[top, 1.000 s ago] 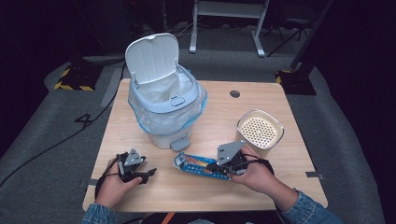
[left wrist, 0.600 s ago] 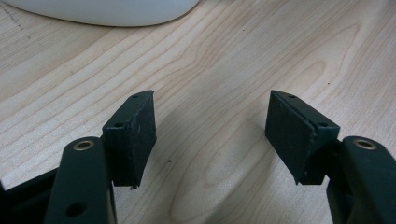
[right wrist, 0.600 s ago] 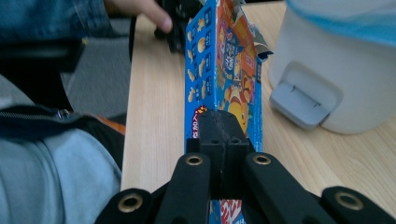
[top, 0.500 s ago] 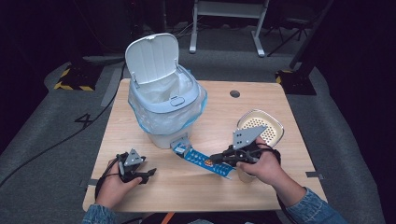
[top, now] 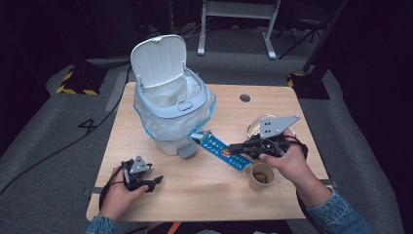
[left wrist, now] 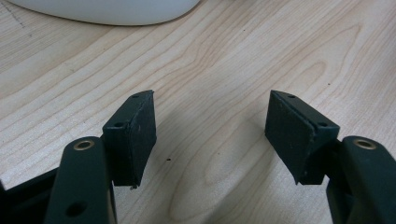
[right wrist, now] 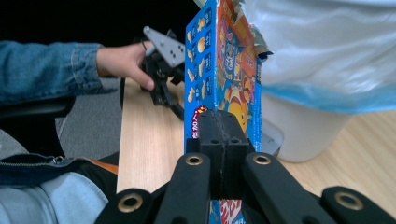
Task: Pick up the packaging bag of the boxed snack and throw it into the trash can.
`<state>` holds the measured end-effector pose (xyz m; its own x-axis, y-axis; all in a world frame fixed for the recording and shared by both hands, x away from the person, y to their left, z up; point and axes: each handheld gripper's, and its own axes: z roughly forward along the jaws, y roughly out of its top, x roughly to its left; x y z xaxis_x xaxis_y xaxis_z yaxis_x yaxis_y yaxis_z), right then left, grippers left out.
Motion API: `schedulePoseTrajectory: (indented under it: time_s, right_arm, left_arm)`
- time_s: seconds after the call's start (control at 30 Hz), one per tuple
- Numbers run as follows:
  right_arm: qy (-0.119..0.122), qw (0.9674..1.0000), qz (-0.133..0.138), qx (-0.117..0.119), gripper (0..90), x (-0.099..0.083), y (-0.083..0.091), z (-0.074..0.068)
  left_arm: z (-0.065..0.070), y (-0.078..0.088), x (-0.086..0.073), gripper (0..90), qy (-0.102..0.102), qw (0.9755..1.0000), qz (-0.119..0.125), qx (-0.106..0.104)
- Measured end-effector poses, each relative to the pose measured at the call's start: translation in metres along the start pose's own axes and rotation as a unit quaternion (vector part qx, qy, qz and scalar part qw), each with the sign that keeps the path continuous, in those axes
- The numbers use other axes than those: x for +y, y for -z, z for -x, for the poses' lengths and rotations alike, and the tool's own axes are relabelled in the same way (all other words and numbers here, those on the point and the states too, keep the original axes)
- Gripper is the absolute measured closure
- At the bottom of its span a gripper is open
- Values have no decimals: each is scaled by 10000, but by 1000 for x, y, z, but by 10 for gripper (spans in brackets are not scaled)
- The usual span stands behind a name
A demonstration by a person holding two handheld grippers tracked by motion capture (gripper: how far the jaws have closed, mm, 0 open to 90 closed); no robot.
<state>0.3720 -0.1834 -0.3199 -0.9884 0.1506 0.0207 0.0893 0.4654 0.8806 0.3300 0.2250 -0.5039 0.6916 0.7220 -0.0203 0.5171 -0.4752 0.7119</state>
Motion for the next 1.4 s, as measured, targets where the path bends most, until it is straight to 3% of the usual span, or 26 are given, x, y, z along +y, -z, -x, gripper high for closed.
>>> schedulePoseTrajectory:
  time_s: [0.23,0.43,0.67,1.07,1.23,1.4]
  right_arm:
    - [68,9999,115,-87,900,20,15,3]
    - [161,9992,366,-53,900,46,29,8]
    - [82,9988,484,-1,900,71,36,15]
    - [194,9976,663,-89,900,111,42,21]
    - [264,9960,843,-126,900,127,43,27]
    - [306,9916,1223,-289,900,147,37,41]
  left_arm:
    - [0,0,0,342,-1,10000,1,6]
    - [0,0,0,342,-3,10000,1,5]
    - [0,0,0,343,5,10000,-1,2]
    - [0,-1,1,344,39,10000,9,16]
    - [0,-1,1,346,44,10000,11,19]
    - [0,-2,1,347,36,10000,10,29]
